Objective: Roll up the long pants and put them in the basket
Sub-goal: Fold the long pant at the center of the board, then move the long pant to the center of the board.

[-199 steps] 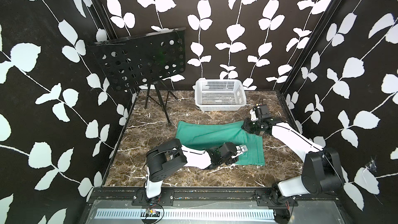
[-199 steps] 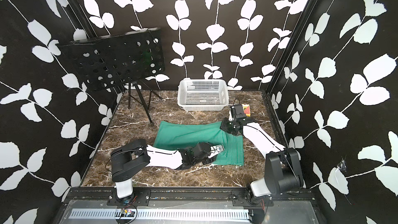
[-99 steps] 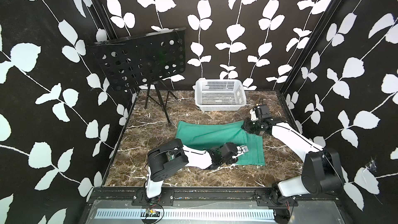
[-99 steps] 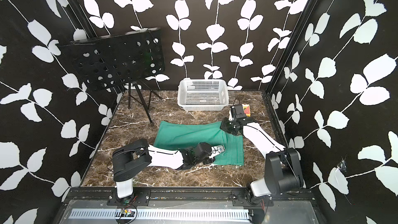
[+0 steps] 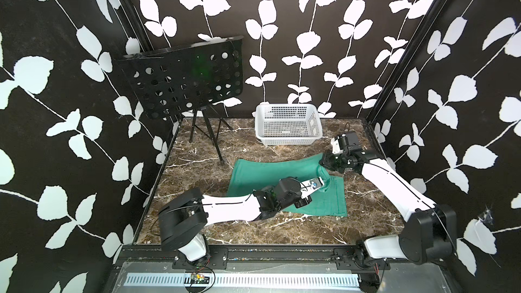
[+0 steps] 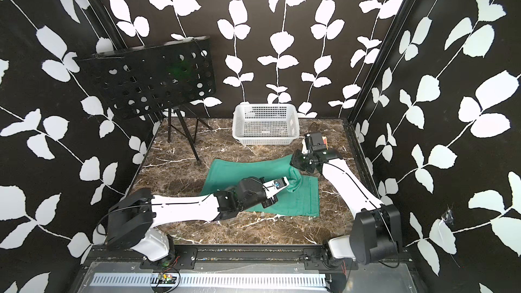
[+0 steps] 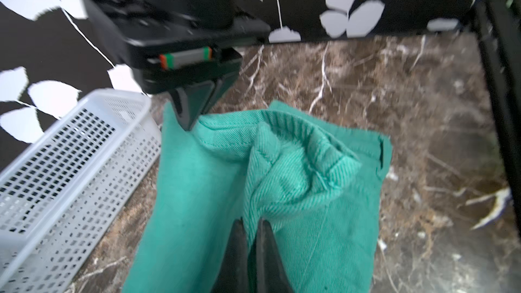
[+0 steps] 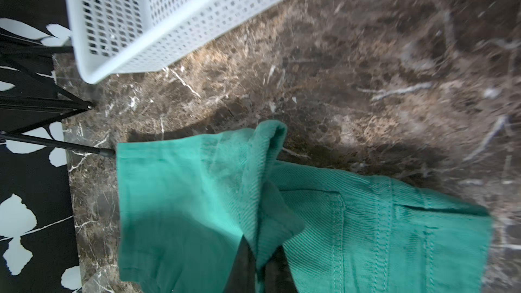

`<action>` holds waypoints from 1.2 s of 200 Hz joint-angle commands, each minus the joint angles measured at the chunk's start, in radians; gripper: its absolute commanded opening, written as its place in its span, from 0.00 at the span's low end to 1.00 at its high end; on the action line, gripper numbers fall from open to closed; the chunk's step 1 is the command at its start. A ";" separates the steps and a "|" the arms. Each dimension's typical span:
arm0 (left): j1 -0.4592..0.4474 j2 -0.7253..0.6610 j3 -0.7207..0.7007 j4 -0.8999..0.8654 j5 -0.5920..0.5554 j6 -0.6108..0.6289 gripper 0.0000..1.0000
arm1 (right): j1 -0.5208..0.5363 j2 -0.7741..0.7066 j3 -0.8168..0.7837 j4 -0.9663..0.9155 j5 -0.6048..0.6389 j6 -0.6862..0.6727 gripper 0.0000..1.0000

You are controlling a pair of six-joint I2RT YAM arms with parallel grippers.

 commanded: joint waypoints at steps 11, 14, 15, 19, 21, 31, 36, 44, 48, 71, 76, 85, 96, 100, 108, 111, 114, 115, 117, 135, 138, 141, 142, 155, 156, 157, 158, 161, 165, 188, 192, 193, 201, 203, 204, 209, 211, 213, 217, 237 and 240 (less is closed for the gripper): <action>0.001 -0.032 0.038 -0.039 0.160 -0.090 0.00 | -0.010 -0.096 0.067 -0.169 0.120 -0.045 0.00; 0.001 -0.029 0.044 -0.041 0.173 -0.097 0.00 | -0.012 -0.104 0.061 -0.179 0.132 -0.045 0.00; 0.001 -0.028 0.046 -0.042 0.177 -0.099 0.00 | -0.013 -0.109 0.059 -0.182 0.136 -0.046 0.00; 0.001 -0.021 0.053 -0.045 0.190 -0.108 0.00 | -0.014 -0.124 0.049 -0.194 0.154 -0.046 0.00; 0.002 -0.016 0.060 -0.045 0.196 -0.113 0.00 | -0.016 -0.130 0.043 -0.198 0.161 -0.045 0.00; -0.003 0.017 0.078 -0.042 0.214 -0.132 0.00 | -0.028 -0.158 0.009 -0.205 0.192 -0.047 0.00; -0.004 0.040 0.090 -0.040 0.223 -0.139 0.00 | -0.035 -0.167 -0.006 -0.206 0.210 -0.051 0.00; -0.009 0.082 0.110 -0.037 0.238 -0.143 0.00 | -0.051 -0.171 -0.029 -0.208 0.234 -0.056 0.00; -0.013 0.102 0.122 -0.040 0.241 -0.147 0.00 | -0.060 -0.171 -0.043 -0.202 0.238 -0.058 0.00; -0.024 0.219 0.181 -0.060 0.216 -0.173 0.00 | -0.111 -0.152 -0.128 -0.109 0.228 -0.062 0.00; -0.024 0.243 0.194 -0.065 0.211 -0.180 0.00 | -0.120 -0.140 -0.144 -0.086 0.221 -0.062 0.00; -0.025 0.283 0.219 -0.085 0.214 -0.187 0.00 | -0.130 -0.111 -0.167 -0.053 0.233 -0.063 0.00; -0.028 0.320 0.241 -0.105 0.232 -0.195 0.00 | -0.143 -0.072 -0.186 -0.041 0.241 -0.061 0.00; -0.029 0.329 0.246 -0.109 0.238 -0.196 0.00 | -0.146 -0.060 -0.194 -0.038 0.242 -0.058 0.00; -0.034 0.339 0.248 -0.110 0.253 -0.193 0.00 | -0.150 -0.046 -0.210 -0.033 0.257 -0.049 0.00; -0.036 0.341 0.248 -0.110 0.258 -0.192 0.00 | -0.151 -0.045 -0.218 -0.031 0.267 -0.045 0.00; -0.037 0.342 0.247 -0.107 0.260 -0.191 0.00 | -0.151 -0.045 -0.227 -0.029 0.275 -0.040 0.00; -0.037 0.342 0.247 -0.108 0.263 -0.189 0.00 | -0.152 -0.045 -0.230 -0.028 0.278 -0.037 0.00; -0.038 0.343 0.247 -0.108 0.267 -0.188 0.00 | -0.154 -0.046 -0.234 -0.026 0.284 -0.034 0.00; -0.039 0.338 0.238 -0.104 0.298 -0.175 0.00 | -0.162 -0.074 -0.268 -0.025 0.325 -0.013 0.00; -0.039 0.336 0.237 -0.102 0.304 -0.171 0.00 | -0.162 -0.080 -0.270 -0.030 0.330 -0.012 0.00; -0.038 0.333 0.235 -0.101 0.308 -0.166 0.00 | -0.162 -0.086 -0.269 -0.036 0.334 -0.011 0.00; -0.038 0.332 0.234 -0.100 0.310 -0.166 0.00 | -0.164 -0.088 -0.268 -0.037 0.335 -0.010 0.00; -0.037 0.318 0.221 -0.089 0.327 -0.148 0.00 | -0.164 -0.124 -0.252 -0.071 0.355 -0.009 0.00; -0.037 0.318 0.219 -0.088 0.327 -0.146 0.00 | -0.165 -0.127 -0.251 -0.073 0.356 -0.009 0.00; -0.038 0.317 0.219 -0.087 0.329 -0.145 0.00 | -0.164 -0.130 -0.250 -0.075 0.357 -0.009 0.00; -0.039 0.316 0.219 -0.086 0.330 -0.144 0.00 | -0.165 -0.134 -0.249 -0.077 0.359 -0.009 0.00; -0.039 0.314 0.217 -0.083 0.334 -0.142 0.00 | -0.165 -0.143 -0.245 -0.083 0.365 -0.009 0.00; -0.039 0.312 0.216 -0.081 0.340 -0.139 0.00 | -0.164 -0.156 -0.242 -0.090 0.372 -0.010 0.00; -0.039 0.327 0.239 -0.093 0.391 -0.139 0.24 | -0.167 -0.199 -0.258 -0.107 0.421 -0.017 0.00; -0.038 0.331 0.245 -0.094 0.398 -0.141 0.36 | -0.170 -0.196 -0.268 -0.104 0.432 -0.016 0.05; -0.038 0.333 0.246 -0.095 0.399 -0.141 0.39 | -0.170 -0.196 -0.271 -0.104 0.434 -0.015 0.06; -0.038 0.334 0.246 -0.096 0.386 -0.140 0.70 | -0.179 -0.187 -0.297 -0.087 0.441 -0.014 0.23; -0.038 0.331 0.245 -0.095 0.378 -0.139 0.76 | -0.180 -0.183 -0.306 -0.082 0.444 -0.013 0.27; -0.037 0.330 0.244 -0.095 0.373 -0.138 0.78 | -0.182 -0.182 -0.311 -0.078 0.445 -0.012 0.29; -0.035 0.318 0.235 -0.094 0.349 -0.133 0.84 | -0.184 -0.174 -0.331 -0.065 0.465 -0.007 0.37; -0.032 0.311 0.229 -0.092 0.339 -0.131 0.86 | -0.185 -0.171 -0.339 -0.060 0.476 0.000 0.40; -0.029 0.301 0.224 -0.089 0.331 -0.131 0.88 | -0.186 -0.169 -0.346 -0.057 0.486 0.006 0.43; -0.020 0.279 0.209 -0.080 0.314 -0.130 0.90 | -0.190 -0.164 -0.360 -0.047 0.509 0.016 0.47; 0.064 0.139 0.129 -0.036 0.248 -0.192 0.96 | -0.206 -0.173 -0.376 -0.028 0.587 0.038 0.53; 0.079 0.117 0.118 -0.035 0.232 -0.205 0.97 | -0.207 -0.181 -0.372 -0.028 0.600 0.039 0.54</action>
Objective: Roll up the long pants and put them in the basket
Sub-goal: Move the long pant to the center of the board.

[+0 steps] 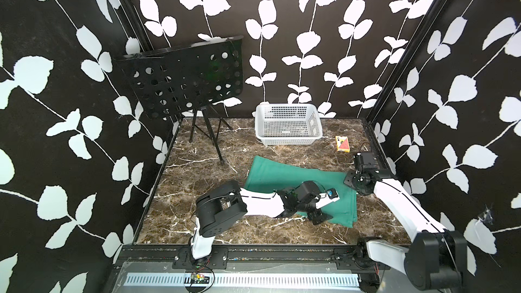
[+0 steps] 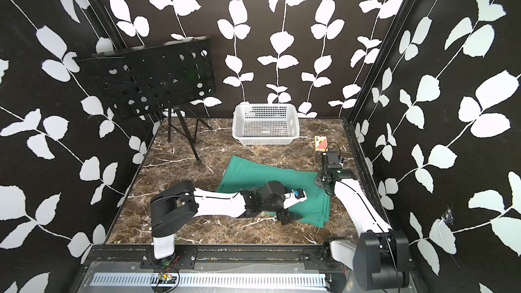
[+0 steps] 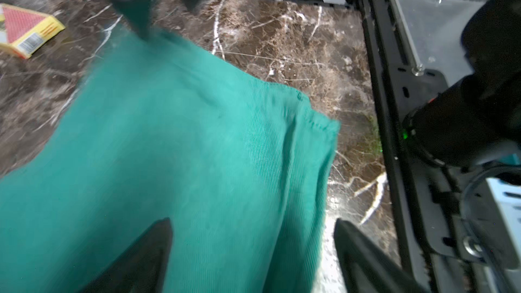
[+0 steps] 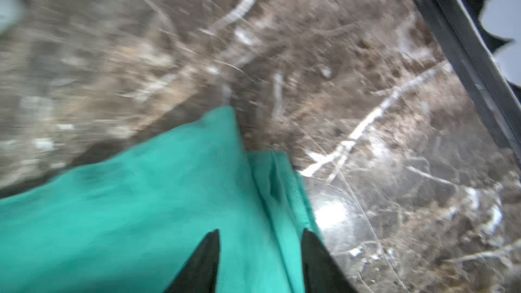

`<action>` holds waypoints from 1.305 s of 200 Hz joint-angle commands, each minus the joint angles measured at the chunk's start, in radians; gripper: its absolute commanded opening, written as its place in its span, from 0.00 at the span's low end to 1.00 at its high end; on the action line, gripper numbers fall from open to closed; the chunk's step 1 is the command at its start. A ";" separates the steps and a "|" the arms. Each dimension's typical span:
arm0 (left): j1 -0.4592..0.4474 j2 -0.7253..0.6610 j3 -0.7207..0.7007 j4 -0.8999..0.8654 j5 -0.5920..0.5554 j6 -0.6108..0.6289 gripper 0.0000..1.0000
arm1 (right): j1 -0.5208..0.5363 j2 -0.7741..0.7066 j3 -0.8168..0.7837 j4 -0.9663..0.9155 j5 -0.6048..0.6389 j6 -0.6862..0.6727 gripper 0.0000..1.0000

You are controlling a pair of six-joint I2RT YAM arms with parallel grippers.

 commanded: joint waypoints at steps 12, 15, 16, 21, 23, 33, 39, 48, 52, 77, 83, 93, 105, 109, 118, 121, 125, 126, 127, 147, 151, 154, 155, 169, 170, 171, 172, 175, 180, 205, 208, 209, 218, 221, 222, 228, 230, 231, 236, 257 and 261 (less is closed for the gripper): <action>0.150 -0.284 -0.100 0.045 -0.160 -0.107 0.99 | -0.014 -0.053 -0.010 0.028 0.177 0.035 0.56; 0.164 -0.303 -0.103 0.038 -0.175 -0.119 0.99 | -0.014 -0.065 -0.003 0.026 0.180 0.031 0.56; 0.166 -0.307 -0.104 0.036 -0.181 -0.125 0.99 | -0.013 -0.068 -0.002 0.025 0.180 0.030 0.56; 0.192 -0.330 -0.106 0.015 -0.212 -0.157 0.99 | -0.010 -0.086 0.008 0.027 0.177 0.027 0.56; 0.202 -0.337 -0.105 0.003 -0.227 -0.171 0.99 | -0.007 -0.090 0.012 0.029 0.173 0.024 0.56; 0.246 -0.351 -0.085 -0.072 -0.275 -0.270 0.99 | 0.010 -0.115 0.021 0.057 0.113 0.005 0.52; 0.281 -0.342 -0.063 -0.133 -0.275 -0.330 0.99 | 0.022 -0.120 0.021 0.070 0.050 -0.001 0.49; 0.323 -0.313 -0.026 -0.226 -0.267 -0.426 0.99 | 0.048 -0.108 0.025 0.064 -0.029 0.006 0.44; 0.338 -0.294 -0.009 -0.267 -0.254 -0.465 0.99 | 0.058 -0.096 0.028 0.052 -0.056 0.009 0.43; 0.433 -0.199 0.025 -0.407 -0.163 -0.689 0.97 | 0.078 -0.045 -0.020 0.009 -0.091 0.064 0.43; 0.448 -0.193 0.002 -0.388 -0.160 -0.731 0.96 | 0.069 -0.048 -0.047 0.030 -0.082 0.076 0.43; 0.467 -0.194 -0.051 -0.339 -0.165 -0.795 0.96 | 0.057 -0.052 -0.084 0.058 -0.065 0.095 0.43; 0.478 -0.196 -0.095 -0.297 -0.167 -0.830 0.95 | 0.044 -0.047 -0.117 0.095 -0.046 0.113 0.43; 0.478 -0.194 -0.101 -0.300 -0.174 -0.837 0.95 | 0.039 -0.038 -0.124 0.109 -0.045 0.117 0.44; 0.481 -0.184 -0.105 -0.329 -0.194 -0.845 0.95 | 0.028 -0.007 -0.134 0.142 -0.058 0.122 0.43; 0.481 -0.180 -0.105 -0.342 -0.201 -0.847 0.96 | 0.024 0.009 -0.136 0.153 -0.064 0.121 0.44; 0.483 -0.171 -0.107 -0.357 -0.210 -0.851 0.96 | 0.022 0.030 -0.135 0.165 -0.069 0.121 0.44; 0.483 -0.168 -0.107 -0.361 -0.212 -0.853 0.96 | 0.022 0.037 -0.135 0.168 -0.070 0.120 0.44; 0.485 -0.167 -0.108 -0.363 -0.214 -0.855 0.96 | 0.022 0.042 -0.134 0.170 -0.071 0.120 0.44; 0.532 -0.129 -0.160 -0.357 -0.216 -0.930 0.95 | 0.022 0.163 -0.109 0.228 -0.109 0.114 0.43; 0.544 -0.126 -0.174 -0.348 -0.213 -0.949 0.94 | 0.023 0.185 -0.103 0.239 -0.116 0.115 0.43; 0.549 -0.124 -0.186 -0.343 -0.215 -0.960 0.94 | 0.024 0.197 -0.100 0.247 -0.122 0.115 0.43; 0.550 -0.125 -0.189 -0.341 -0.216 -0.965 0.94 | 0.024 0.203 -0.099 0.250 -0.126 0.116 0.43; 0.571 -0.144 -0.240 -0.346 -0.260 -1.006 0.96 | 0.033 0.252 -0.085 0.288 -0.150 0.118 0.43; 0.573 -0.146 -0.243 -0.349 -0.266 -1.009 0.96 | 0.034 0.253 -0.083 0.290 -0.151 0.118 0.43; 0.574 -0.149 -0.247 -0.351 -0.271 -1.011 0.97 | 0.036 0.256 -0.082 0.291 -0.152 0.118 0.43; 0.575 -0.151 -0.250 -0.354 -0.276 -1.013 0.97 | 0.038 0.260 -0.080 0.293 -0.152 0.117 0.43; 0.581 -0.158 -0.259 -0.361 -0.290 -1.020 0.97 | 0.044 0.267 -0.075 0.299 -0.155 0.116 0.43; 0.589 -0.173 -0.277 -0.373 -0.309 -1.029 0.98 | 0.054 0.279 -0.064 0.307 -0.159 0.112 0.43; 0.652 -0.281 -0.384 -0.409 -0.375 -1.071 0.99 | 0.149 0.357 0.032 0.304 -0.167 0.093 0.42; 0.660 -0.297 -0.397 -0.412 -0.382 -1.070 0.99 | 0.161 0.368 0.045 0.304 -0.169 0.091 0.42; 0.663 -0.305 -0.401 -0.414 -0.383 -1.070 0.99 | 0.167 0.371 0.049 0.303 -0.169 0.091 0.42; 0.684 -0.362 -0.429 -0.433 -0.403 -1.061 0.99 | 0.212 0.392 0.090 0.304 -0.173 0.088 0.42; 0.690 -0.382 -0.436 -0.441 -0.412 -1.055 0.99 | 0.224 0.421 0.103 0.304 -0.178 0.086 0.42; 0.692 -0.390 -0.439 -0.446 -0.415 -1.052 0.99 | 0.228 0.425 0.108 0.303 -0.178 0.087 0.42; 0.701 -0.432 -0.450 -0.468 -0.433 -1.038 0.99 | 0.251 0.447 0.133 0.309 -0.187 0.088 0.42; 0.704 -0.448 -0.453 -0.476 -0.439 -1.032 0.99 | 0.256 0.453 0.139 0.313 -0.193 0.089 0.42; 0.706 -0.455 -0.454 -0.482 -0.442 -1.028 0.99 | 0.259 0.454 0.142 0.315 -0.197 0.089 0.42; 0.714 -0.493 -0.459 -0.505 -0.458 -1.011 0.99 | 0.270 0.468 0.154 0.329 -0.221 0.090 0.42; 0.747 -0.659 -0.452 -0.604 -0.519 -0.922 0.99 | 0.282 0.490 0.196 0.327 -0.262 0.089 0.45; 0.749 -0.687 -0.449 -0.618 -0.526 -0.903 0.99 | 0.282 0.485 0.205 0.314 -0.256 0.081 0.47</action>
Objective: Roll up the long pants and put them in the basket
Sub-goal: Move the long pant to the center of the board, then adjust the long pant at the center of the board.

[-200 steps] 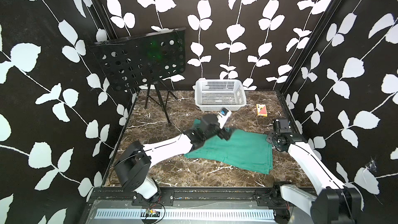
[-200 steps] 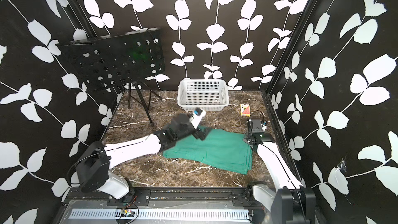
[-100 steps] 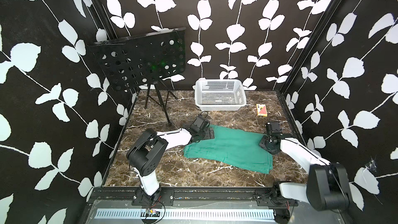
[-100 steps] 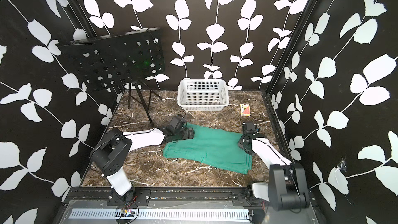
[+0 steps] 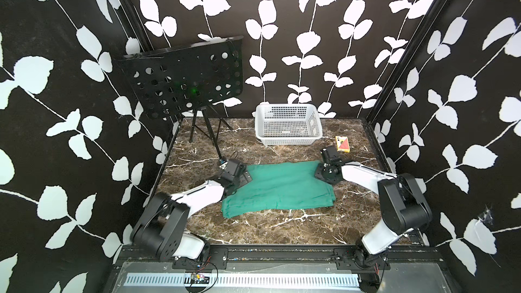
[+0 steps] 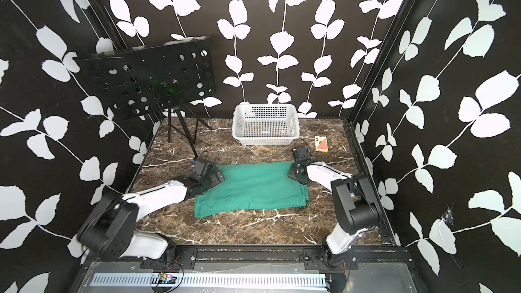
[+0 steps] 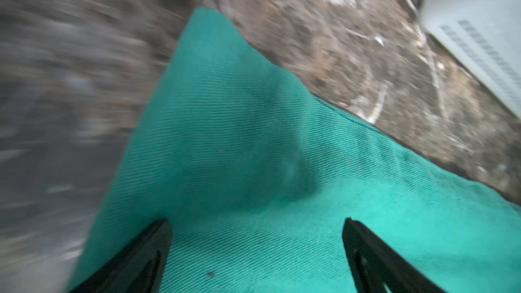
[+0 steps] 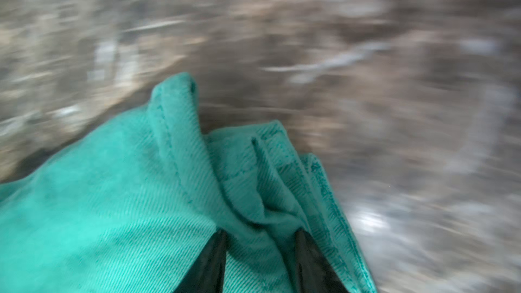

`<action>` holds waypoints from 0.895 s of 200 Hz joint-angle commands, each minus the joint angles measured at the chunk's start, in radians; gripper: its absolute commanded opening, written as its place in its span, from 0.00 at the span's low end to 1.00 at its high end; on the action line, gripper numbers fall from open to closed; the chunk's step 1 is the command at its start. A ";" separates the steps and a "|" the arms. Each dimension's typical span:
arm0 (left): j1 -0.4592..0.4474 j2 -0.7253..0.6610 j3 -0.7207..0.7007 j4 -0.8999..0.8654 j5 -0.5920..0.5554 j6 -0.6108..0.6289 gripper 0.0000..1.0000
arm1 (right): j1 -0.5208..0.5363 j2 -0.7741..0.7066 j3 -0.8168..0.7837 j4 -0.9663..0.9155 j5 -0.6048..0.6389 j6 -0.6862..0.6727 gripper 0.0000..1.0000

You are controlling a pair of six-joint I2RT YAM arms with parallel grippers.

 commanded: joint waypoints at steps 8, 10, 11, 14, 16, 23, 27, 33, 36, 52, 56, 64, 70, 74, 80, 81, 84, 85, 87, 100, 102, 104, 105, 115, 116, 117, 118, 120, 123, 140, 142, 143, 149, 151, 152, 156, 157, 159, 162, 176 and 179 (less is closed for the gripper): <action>0.024 -0.203 0.014 -0.184 -0.122 0.135 0.99 | 0.009 -0.002 0.062 -0.071 -0.036 -0.035 0.50; 0.024 -0.212 0.018 -0.186 -0.121 0.146 0.99 | 0.009 -0.012 0.065 -0.079 -0.029 -0.041 0.50; 0.025 -0.216 0.019 -0.188 -0.118 0.150 0.99 | 0.009 -0.016 0.065 -0.085 -0.027 -0.046 0.51; 0.025 -0.228 0.024 -0.191 -0.109 0.164 0.99 | 0.009 -0.030 0.072 -0.100 -0.013 -0.057 0.52; 0.025 -0.235 0.027 -0.193 -0.100 0.171 0.99 | 0.009 -0.040 0.075 -0.111 -0.005 -0.066 0.52; 0.025 -0.248 0.039 -0.199 -0.067 0.188 0.99 | 0.009 -0.076 0.079 -0.140 0.017 -0.093 0.54; 0.024 -0.253 0.045 -0.201 -0.040 0.188 0.99 | 0.009 -0.111 0.077 -0.156 0.025 -0.104 0.54; 0.024 -0.251 0.051 -0.201 0.002 0.182 0.99 | 0.010 -0.148 0.068 -0.177 0.029 -0.119 0.55; 0.024 -0.249 0.053 -0.201 0.027 0.174 0.99 | 0.011 -0.167 0.063 -0.186 0.027 -0.126 0.55; 0.022 -0.211 0.035 -0.162 0.148 0.098 0.98 | 0.028 -0.246 0.027 -0.234 -0.015 -0.140 0.52; 0.021 -0.199 0.025 -0.149 0.171 0.074 0.97 | 0.035 -0.260 0.019 -0.246 -0.033 -0.137 0.51; 0.020 -0.177 0.005 -0.124 0.205 0.024 0.95 | 0.053 -0.275 -0.005 -0.261 -0.081 -0.130 0.49; 0.021 -0.158 -0.010 -0.109 0.222 -0.014 0.94 | 0.068 -0.282 -0.021 -0.267 -0.115 -0.120 0.47; 0.020 -0.147 -0.018 -0.104 0.232 -0.033 0.93 | 0.076 -0.284 -0.034 -0.269 -0.136 -0.111 0.47; 0.020 -0.129 -0.024 -0.105 0.236 -0.055 0.93 | 0.083 -0.282 -0.052 -0.268 -0.164 -0.095 0.46; 0.021 -0.125 -0.025 -0.105 0.237 -0.057 0.93 | 0.084 -0.281 -0.057 -0.267 -0.170 -0.093 0.46; 0.020 -0.117 -0.025 -0.109 0.236 -0.063 0.92 | 0.085 -0.280 -0.066 -0.262 -0.184 -0.084 0.46; 0.021 -0.115 -0.024 -0.110 0.236 -0.066 0.92 | 0.084 -0.279 -0.070 -0.259 -0.188 -0.082 0.45; 0.022 -0.108 -0.024 -0.115 0.233 -0.070 0.92 | 0.085 -0.277 -0.079 -0.257 -0.195 -0.076 0.45; 0.021 -0.082 -0.021 -0.136 0.220 -0.093 0.91 | 0.085 -0.264 -0.128 -0.211 -0.205 -0.051 0.44; 0.021 -0.079 -0.022 -0.138 0.217 -0.097 0.91 | 0.085 -0.262 -0.137 -0.206 -0.205 -0.046 0.44; 0.022 -0.077 -0.021 -0.142 0.212 -0.099 0.91 | 0.083 -0.258 -0.145 -0.200 -0.199 -0.042 0.44; 0.022 -0.077 -0.023 -0.144 0.210 -0.103 0.90 | 0.083 -0.257 -0.148 -0.197 -0.198 -0.039 0.44; 0.022 -0.075 -0.028 -0.180 0.175 -0.136 0.88 | 0.074 -0.240 -0.178 -0.171 -0.178 -0.023 0.42; 0.022 -0.074 -0.028 -0.185 0.173 -0.141 0.87 | 0.073 -0.238 -0.181 -0.168 -0.176 -0.022 0.42; 0.021 -0.075 -0.030 -0.189 0.168 -0.145 0.87 | 0.071 -0.236 -0.184 -0.164 -0.175 -0.019 0.42; 0.021 -0.076 -0.031 -0.192 0.164 -0.148 0.87 | 0.070 -0.236 -0.186 -0.162 -0.174 -0.017 0.42; 0.021 -0.077 -0.034 -0.200 0.154 -0.158 0.86 | 0.066 -0.230 -0.192 -0.157 -0.173 -0.013 0.42; 0.021 -0.077 -0.040 -0.211 0.142 -0.170 0.85 | 0.058 -0.225 -0.200 -0.151 -0.172 -0.007 0.41; 0.021 -0.088 -0.076 -0.268 0.069 -0.232 0.84 | 0.013 -0.219 -0.241 -0.132 -0.149 0.049 0.42; 0.021 -0.089 -0.080 -0.275 0.063 -0.239 0.84 | 0.008 -0.224 -0.246 -0.129 -0.147 0.053 0.42; 0.021 -0.091 -0.083 -0.278 0.060 -0.242 0.84 | 0.006 -0.226 -0.249 -0.127 -0.146 0.055 0.42; 0.021 -0.097 -0.095 -0.296 0.046 -0.257 0.84 | 0.000 -0.249 -0.257 -0.126 -0.140 0.063 0.42; 0.022 -0.099 -0.098 -0.297 0.044 -0.258 0.84 | -0.001 -0.260 -0.257 -0.127 -0.135 0.064 0.42; 0.022 -0.101 -0.101 -0.298 0.044 -0.258 0.84 | -0.001 -0.265 -0.256 -0.128 -0.130 0.064 0.42; 0.022 -0.107 -0.108 -0.298 0.040 -0.256 0.84 | -0.001 -0.287 -0.253 -0.136 -0.118 0.062 0.43; 0.021 -0.109 -0.110 -0.298 0.040 -0.255 0.84 | -0.001 -0.293 -0.251 -0.139 -0.116 0.062 0.43; 0.021 -0.111 -0.113 -0.298 0.040 -0.254 0.84 | 0.001 -0.303 -0.249 -0.145 -0.112 0.060 0.44; 0.021 -0.117 -0.116 -0.299 0.040 -0.251 0.84 | 0.003 -0.323 -0.241 -0.152 -0.106 0.055 0.44; 0.021 -0.144 -0.117 -0.294 0.048 -0.218 0.85 | 0.023 -0.414 -0.198 -0.188 -0.076 0.020 0.48; 0.021 -0.149 -0.115 -0.290 0.053 -0.208 0.86 | 0.029 -0.428 -0.186 -0.192 -0.071 0.011 0.49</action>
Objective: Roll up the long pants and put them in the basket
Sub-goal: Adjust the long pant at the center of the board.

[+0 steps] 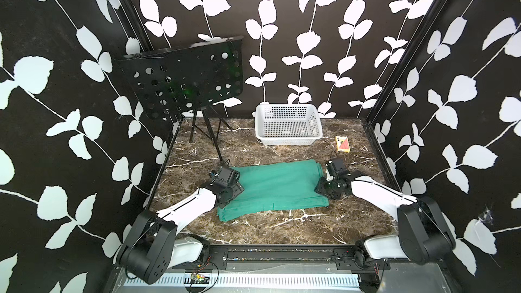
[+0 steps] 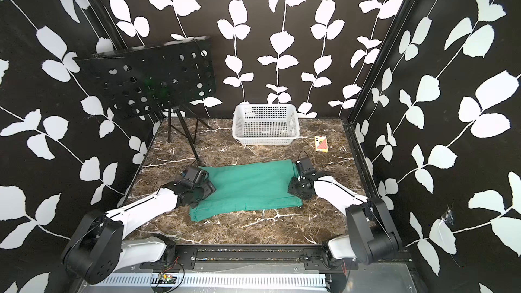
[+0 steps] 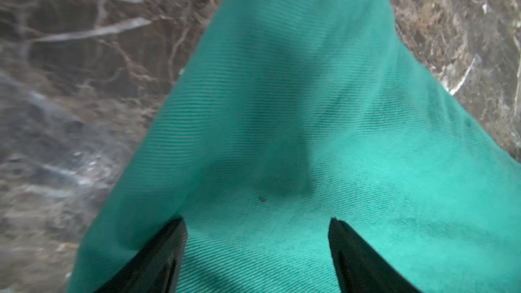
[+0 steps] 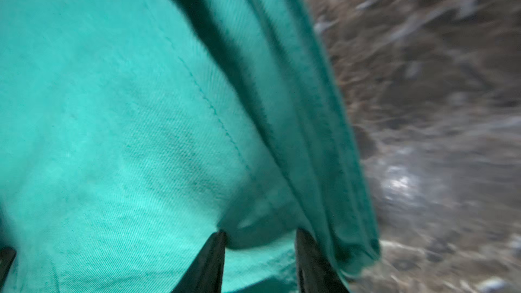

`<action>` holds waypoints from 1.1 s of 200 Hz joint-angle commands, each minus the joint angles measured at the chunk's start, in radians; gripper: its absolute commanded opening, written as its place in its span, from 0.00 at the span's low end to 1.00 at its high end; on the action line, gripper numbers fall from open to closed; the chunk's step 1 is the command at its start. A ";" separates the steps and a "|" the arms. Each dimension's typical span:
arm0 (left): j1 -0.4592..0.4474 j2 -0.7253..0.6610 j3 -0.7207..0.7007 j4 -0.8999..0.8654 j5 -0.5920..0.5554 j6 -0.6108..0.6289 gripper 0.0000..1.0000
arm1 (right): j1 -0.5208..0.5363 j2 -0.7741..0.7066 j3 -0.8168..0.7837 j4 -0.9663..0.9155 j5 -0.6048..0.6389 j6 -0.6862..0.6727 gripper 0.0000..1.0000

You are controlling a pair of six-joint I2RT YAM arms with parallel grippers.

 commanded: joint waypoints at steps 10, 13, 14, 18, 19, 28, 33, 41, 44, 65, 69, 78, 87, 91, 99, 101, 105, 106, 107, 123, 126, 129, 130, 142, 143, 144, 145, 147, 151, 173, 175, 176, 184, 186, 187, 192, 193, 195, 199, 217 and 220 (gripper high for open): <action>0.001 -0.058 -0.021 -0.077 -0.022 0.040 0.88 | 0.046 -0.159 0.061 -0.053 0.090 -0.036 0.50; 0.000 -0.063 -0.017 -0.072 -0.016 0.055 0.89 | 0.055 -0.165 0.069 -0.048 0.087 -0.041 0.51; 0.000 -0.066 -0.014 -0.070 -0.012 0.059 0.89 | 0.058 -0.167 0.072 -0.046 0.085 -0.043 0.51; -0.001 -0.074 -0.005 -0.064 -0.003 0.078 0.89 | 0.072 -0.168 0.081 -0.035 0.078 -0.047 0.51; -0.001 -0.076 -0.002 -0.063 -0.001 0.082 0.89 | 0.075 -0.168 0.082 -0.031 0.075 -0.047 0.51; -0.001 -0.093 0.021 -0.057 0.019 0.111 0.90 | 0.107 -0.148 0.098 0.008 0.039 -0.044 0.50; -0.002 -0.101 0.036 -0.063 0.028 0.123 0.90 | 0.125 -0.128 0.106 0.033 0.019 -0.038 0.49; -0.002 -0.113 0.061 -0.086 0.038 0.130 0.91 | 0.156 -0.083 0.119 0.066 -0.018 -0.023 0.48; -0.003 -0.117 0.070 -0.099 0.040 0.129 0.91 | 0.163 -0.066 0.124 0.077 -0.032 -0.019 0.47; -0.002 -0.141 0.107 -0.218 0.033 0.088 0.88 | 0.214 0.061 0.163 0.133 -0.084 0.011 0.44; -0.002 -0.147 0.108 -0.242 0.027 0.076 0.87 | 0.217 0.078 0.166 0.141 -0.087 0.016 0.43; -0.004 -0.163 0.110 -0.309 0.009 0.051 0.81 | 0.218 0.107 0.168 0.155 -0.085 0.031 0.42; -0.014 -0.183 0.109 -0.380 -0.023 0.006 0.80 | 0.217 0.123 0.169 0.162 -0.072 0.038 0.41; -0.023 -0.192 0.103 -0.400 -0.037 -0.010 0.80 | 0.217 0.128 0.168 0.162 -0.062 0.038 0.40; -0.042 -0.213 0.087 -0.425 -0.063 -0.042 0.80 | 0.216 0.135 0.167 0.156 -0.046 0.037 0.40; -0.046 -0.218 0.082 -0.429 -0.066 -0.051 0.80 | 0.216 0.137 0.167 0.155 -0.041 0.038 0.40; -0.052 -0.226 0.070 -0.434 -0.071 -0.071 0.80 | 0.216 0.138 0.166 0.153 -0.036 0.039 0.40; -0.052 -0.230 0.067 -0.434 -0.071 -0.075 0.80 | 0.215 0.140 0.166 0.152 -0.034 0.039 0.40; -0.053 -0.231 0.062 -0.432 -0.070 -0.080 0.80 | 0.215 0.140 0.165 0.152 -0.033 0.040 0.39; -0.066 -0.246 -0.020 -0.363 -0.024 -0.136 0.80 | 0.214 0.139 0.157 0.152 -0.026 0.048 0.40; -0.068 -0.244 -0.035 -0.347 -0.013 -0.145 0.80 | 0.214 0.137 0.155 0.150 -0.024 0.049 0.40; -0.069 -0.242 -0.049 -0.331 -0.003 -0.157 0.80 | 0.213 0.135 0.154 0.148 -0.021 0.050 0.40; -0.071 -0.242 -0.054 -0.325 0.000 -0.161 0.80 | 0.212 0.134 0.153 0.147 -0.021 0.050 0.40; -0.090 -0.222 -0.100 -0.268 0.027 -0.203 0.81 | 0.211 0.122 0.148 0.132 0.000 0.055 0.41; -0.092 -0.218 -0.101 -0.268 0.028 -0.206 0.81 | 0.210 0.120 0.147 0.132 0.002 0.055 0.41; -0.094 -0.215 -0.103 -0.264 0.030 -0.210 0.81 | 0.210 0.119 0.146 0.130 0.003 0.055 0.42; -0.095 -0.214 -0.106 -0.261 0.030 -0.212 0.81 | 0.210 0.118 0.146 0.129 0.004 0.056 0.42; -0.101 -0.208 -0.108 -0.255 0.030 -0.217 0.81 | 0.210 0.116 0.145 0.127 0.007 0.057 0.42; -0.112 -0.199 -0.110 -0.249 0.027 -0.225 0.81 | 0.207 0.110 0.143 0.122 0.012 0.058 0.43; -0.140 -0.166 -0.092 -0.272 0.006 -0.237 0.82 | 0.192 0.074 0.128 0.095 0.046 0.060 0.46; -0.140 -0.165 -0.089 -0.279 0.002 -0.236 0.82 | 0.192 0.071 0.127 0.093 0.048 0.060 0.46; -0.141 -0.166 -0.086 -0.283 0.000 -0.236 0.82 | 0.191 0.070 0.126 0.093 0.049 0.060 0.46; -0.142 -0.176 -0.063 -0.320 -0.026 -0.230 0.82 | 0.186 0.056 0.121 0.090 0.054 0.059 0.46; -0.143 -0.181 -0.058 -0.329 -0.039 -0.228 0.82 | 0.186 0.052 0.120 0.090 0.054 0.058 0.46; -0.143 -0.183 -0.053 -0.333 -0.042 -0.225 0.82 | 0.185 0.052 0.120 0.090 0.055 0.058 0.46; -0.145 -0.196 -0.034 -0.355 -0.068 -0.214 0.82 | 0.184 0.043 0.119 0.088 0.059 0.057 0.46; -0.145 -0.198 -0.030 -0.360 -0.075 -0.211 0.82 | 0.184 0.043 0.119 0.088 0.061 0.056 0.46; -0.145 -0.204 -0.022 -0.366 -0.086 -0.203 0.82 | 0.184 0.041 0.119 0.086 0.062 0.055 0.46; -0.145 -0.214 -0.003 -0.378 -0.106 -0.188 0.82 | 0.184 0.037 0.121 0.086 0.065 0.053 0.45; -0.144 -0.241 0.080 -0.374 -0.177 -0.068 0.82 | 0.185 0.045 0.130 0.090 0.064 0.042 0.45; -0.145 -0.240 0.092 -0.361 -0.183 -0.041 0.82 | 0.183 0.050 0.132 0.090 0.065 0.042 0.45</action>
